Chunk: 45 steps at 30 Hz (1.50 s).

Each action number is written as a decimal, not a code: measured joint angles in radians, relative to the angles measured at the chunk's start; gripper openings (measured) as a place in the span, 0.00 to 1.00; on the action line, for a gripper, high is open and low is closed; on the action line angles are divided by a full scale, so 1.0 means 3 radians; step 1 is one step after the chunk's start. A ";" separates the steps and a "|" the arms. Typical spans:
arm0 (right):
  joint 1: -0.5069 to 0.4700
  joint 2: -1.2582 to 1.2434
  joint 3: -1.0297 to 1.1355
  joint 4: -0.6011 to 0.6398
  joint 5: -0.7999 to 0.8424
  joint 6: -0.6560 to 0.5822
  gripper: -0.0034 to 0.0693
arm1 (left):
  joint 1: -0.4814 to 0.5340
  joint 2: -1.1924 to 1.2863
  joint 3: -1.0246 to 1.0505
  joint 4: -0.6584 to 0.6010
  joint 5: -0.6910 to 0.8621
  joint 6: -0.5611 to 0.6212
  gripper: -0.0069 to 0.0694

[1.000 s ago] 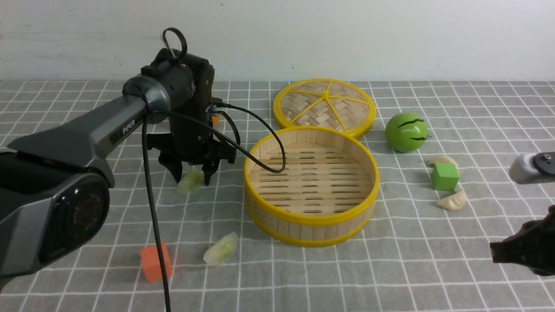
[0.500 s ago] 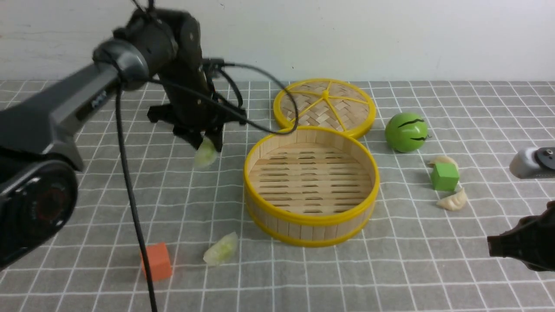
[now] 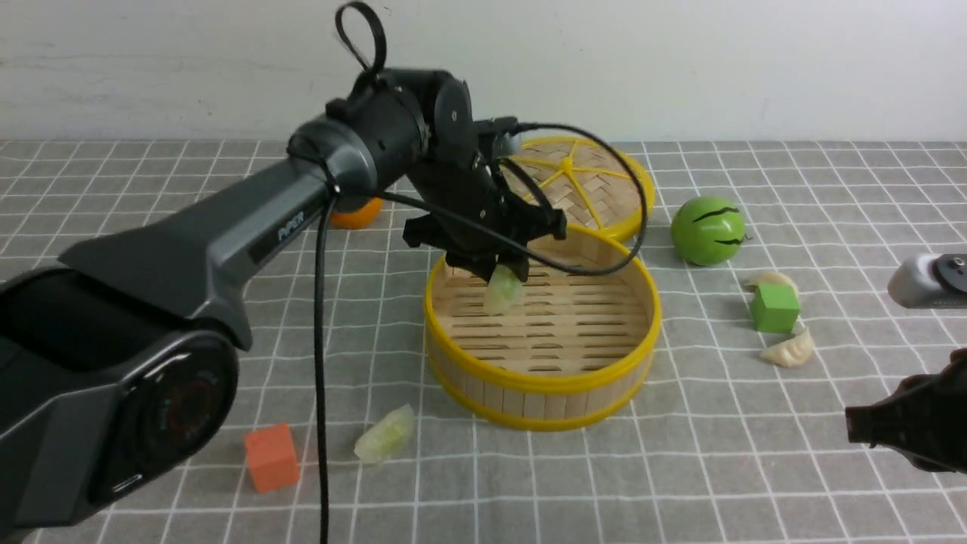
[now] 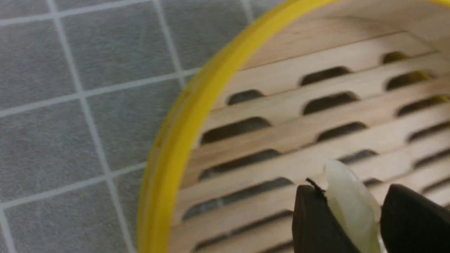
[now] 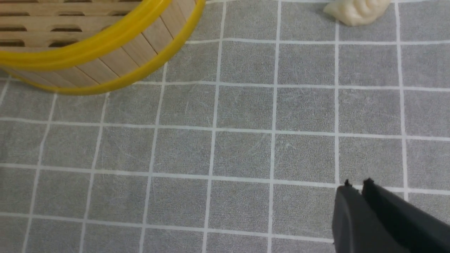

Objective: Put the dumplings into the steamer on the table with the grey tablecloth.
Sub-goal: 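Place the dumpling into the bamboo steamer basket with the left gripper, then reach for and grasp a dumpling on the table with the left gripper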

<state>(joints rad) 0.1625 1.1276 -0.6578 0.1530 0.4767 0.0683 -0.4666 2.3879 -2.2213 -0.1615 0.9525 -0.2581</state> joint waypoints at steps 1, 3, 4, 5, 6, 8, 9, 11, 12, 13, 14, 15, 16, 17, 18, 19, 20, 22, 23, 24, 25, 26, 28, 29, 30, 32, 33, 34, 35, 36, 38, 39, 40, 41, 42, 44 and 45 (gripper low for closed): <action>0.0000 0.0000 0.0000 0.0021 0.0003 0.0000 0.10 | 0.0008 0.0033 0.0000 0.0013 -0.0019 -0.0011 0.41; 0.0000 0.0000 0.0000 0.0091 0.0019 0.0000 0.10 | 0.0010 0.0059 0.0000 0.0032 -0.0053 -0.0043 0.40; 0.0000 0.0000 0.0000 0.0141 0.0024 0.0000 0.10 | 0.0010 0.0067 0.0000 0.0041 -0.0053 -0.0082 0.44; 0.0000 0.0000 0.0000 0.0168 0.0027 0.0000 0.10 | 0.0010 0.0067 0.0000 0.0053 -0.0058 -0.0105 0.45; 0.0000 0.0000 0.0000 0.0204 0.0031 0.0000 0.10 | 0.0010 0.0067 0.0000 0.0073 -0.0062 -0.0152 0.51; 0.0000 0.0000 0.0000 0.0245 0.0037 0.0000 0.10 | 0.0010 0.0059 -0.0019 0.0113 -0.0064 -0.0233 0.58; 0.0000 0.0000 0.0000 0.0268 0.0055 -0.0003 0.10 | 0.0010 0.0013 -0.0042 0.0200 -0.0025 -0.0308 0.64; 0.0000 0.0000 0.0000 0.0275 0.0088 -0.0025 0.11 | 0.0010 -0.0128 -0.0045 0.0316 0.0131 -0.0320 0.68; 0.0000 0.0000 0.0000 0.0275 0.0099 -0.0036 0.11 | 0.0010 -0.0190 -0.0049 0.0371 0.0206 -0.0306 0.68; 0.0000 0.0000 0.0000 0.0275 0.0102 -0.0050 0.11 | 0.0010 -0.0263 -0.0052 0.0412 0.0292 -0.0291 0.68; 0.0000 0.0000 0.0000 0.0275 0.0110 -0.0071 0.11 | 0.0010 -0.0394 -0.0055 0.0468 0.0454 -0.0255 0.68; 0.0000 0.0000 0.0000 0.0275 0.0114 -0.0104 0.12 | 0.0010 -0.0568 -0.0064 0.0515 0.0693 -0.0172 0.67; 0.0000 0.0000 0.0000 0.0275 0.0117 -0.0122 0.12 | 0.0010 -0.0715 -0.0064 0.0538 0.0795 -0.0110 0.65; 0.0000 0.0000 0.0000 0.0275 0.0120 -0.0134 0.12 | 0.0010 -0.0860 -0.0050 0.0538 0.0877 -0.0013 0.63; 0.0000 0.0000 0.0000 0.0275 0.0124 -0.0137 0.12 | 0.0010 -0.1013 -0.0002 0.0538 0.0893 0.0038 0.60; 0.0000 0.0000 0.0000 0.0283 0.0124 -0.0140 0.12 | 0.0010 -0.1201 0.0169 0.0538 0.0905 0.0097 0.58; 0.0000 0.0000 0.0000 0.0291 0.0124 -0.0140 0.12 | 0.0010 -0.1292 0.0238 0.0538 0.0909 0.0115 0.56; 0.0000 0.0000 0.0000 0.0320 0.0127 -0.0140 0.13 | 0.0010 -0.1576 0.0688 0.0538 0.0920 0.0148 0.52; 0.0000 0.0000 0.0000 0.0334 0.0127 -0.0140 0.13 | 0.0010 -0.1716 0.1012 0.0519 0.0930 0.0171 0.50; 0.0000 0.0000 0.0000 0.0352 0.0130 -0.0140 0.13 | 0.0010 -0.1823 0.1352 0.0512 0.0930 0.0199 0.49; 0.0000 0.0000 0.0000 0.0368 0.0130 -0.0140 0.13 | 0.0010 -0.1876 0.1577 0.0508 0.0899 0.0233 0.48; 0.0000 0.0000 0.0000 0.0385 0.0133 -0.0140 0.13 | 0.0010 -0.1906 0.1739 0.0506 0.0851 0.0265 0.48; 0.0000 0.0000 0.0000 0.0451 0.0150 -0.0156 0.13 | 0.0010 -0.1936 0.2226 0.0486 0.0602 0.0423 0.48; 0.0000 0.0000 0.0000 0.0467 0.0150 -0.0165 0.13 | 0.0010 -0.1923 0.2393 0.0474 0.0483 0.0495 0.49; 0.0000 0.0000 0.0000 0.0475 0.0150 -0.0181 0.13 | 0.0010 -0.1899 0.2526 0.0461 0.0374 0.0555 0.50; 0.0000 0.0000 0.0000 0.0483 0.0150 -0.0205 0.13 | 0.0010 -0.1870 0.2629 0.0456 0.0261 0.0607 0.51; 0.0000 0.0000 0.0000 0.0506 0.0150 -0.0228 0.13 | 0.0010 -0.1818 0.2730 0.0444 0.0095 0.0641 0.53; 0.0000 0.0000 0.0000 0.0522 0.0150 -0.0261 0.13 | 0.0010 -0.1770 0.2758 0.0441 -0.0021 0.0648 0.55; 0.0000 0.0000 0.0000 0.0531 0.0150 -0.0286 0.13 | 0.0010 -0.1704 0.2767 0.0441 -0.0133 0.0657 0.57; 0.0000 0.0000 0.0000 0.0531 0.0150 -0.0294 0.13 | 0.0010 -0.1695 0.2771 0.0441 -0.0163 0.0660 0.58; 0.0000 0.0000 0.0000 0.0539 0.0150 -0.0308 0.13 | 0.0010 -0.1559 0.2776 0.0441 -0.0238 0.0670 0.60; 0.0000 0.0000 0.0000 0.0539 0.0150 -0.0312 0.14 | 0.0010 -0.1500 0.2776 0.0441 -0.0230 0.0677 0.60; 0.0000 0.0000 0.0000 0.0539 0.0150 -0.0312 0.14 | 0.0010 -0.1439 0.2776 0.0429 -0.0208 0.0686 0.59; 0.0000 0.0000 0.0000 0.0539 0.0150 -0.0312 0.14 | 0.0010 -0.1401 0.2776 0.0428 -0.0189 0.0694 0.59; 0.0000 0.0000 0.0000 0.0539 0.0150 -0.0312 0.15 | 0.0010 -0.1304 0.2776 0.0417 -0.0135 0.0729 0.55; 0.0000 0.0000 0.0000 0.0539 0.0150 -0.0312 0.15 | 0.0010 -0.1244 0.2769 0.0430 -0.0100 0.0766 0.49; 0.0000 0.0000 0.0000 0.0539 0.0150 -0.0312 0.15 | 0.0010 -0.1243 0.2761 0.0423 -0.0086 0.0778 0.43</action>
<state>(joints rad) 0.1625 1.1276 -0.6578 0.3146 0.5218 -0.0253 -0.4635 2.0149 -1.3930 -0.0347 0.9268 -0.0247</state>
